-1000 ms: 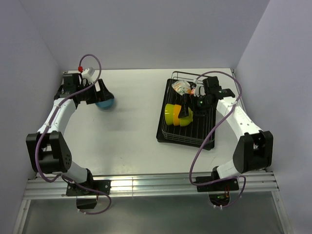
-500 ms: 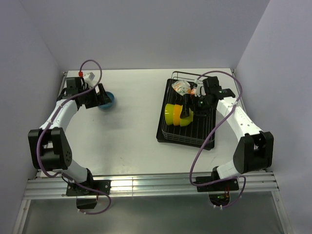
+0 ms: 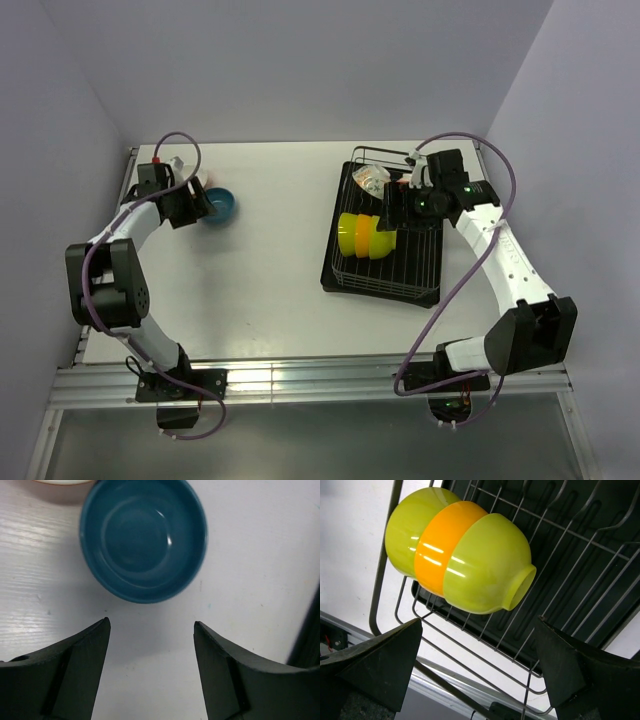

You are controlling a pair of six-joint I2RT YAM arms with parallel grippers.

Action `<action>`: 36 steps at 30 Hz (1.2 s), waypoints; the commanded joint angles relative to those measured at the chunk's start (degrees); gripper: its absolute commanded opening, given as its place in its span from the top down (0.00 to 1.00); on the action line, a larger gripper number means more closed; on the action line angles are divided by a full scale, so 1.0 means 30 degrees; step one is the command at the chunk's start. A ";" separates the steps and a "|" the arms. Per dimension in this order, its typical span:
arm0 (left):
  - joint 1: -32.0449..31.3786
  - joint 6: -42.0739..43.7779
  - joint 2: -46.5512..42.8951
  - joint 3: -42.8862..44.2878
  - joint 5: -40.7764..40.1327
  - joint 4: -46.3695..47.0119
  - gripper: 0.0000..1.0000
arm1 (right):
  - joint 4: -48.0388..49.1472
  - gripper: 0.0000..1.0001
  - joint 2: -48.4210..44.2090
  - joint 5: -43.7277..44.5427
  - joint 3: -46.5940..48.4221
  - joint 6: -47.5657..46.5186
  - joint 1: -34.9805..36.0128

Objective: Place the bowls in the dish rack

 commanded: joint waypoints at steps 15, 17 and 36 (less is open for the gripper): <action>0.2553 -0.2076 0.1908 0.0990 0.2092 0.3534 0.30 | -0.0751 0.00 -0.1338 0.0057 0.1650 -0.0352 -0.0492; 0.3051 -0.2516 0.2114 0.1456 0.2619 0.3830 0.30 | -0.0781 0.00 -0.1193 -0.0001 0.1708 -0.0323 -0.0492; 0.3522 -0.3632 0.7944 0.6499 0.0395 0.5061 0.34 | -0.0576 0.00 -0.1397 0.0379 0.1533 0.0029 -0.0609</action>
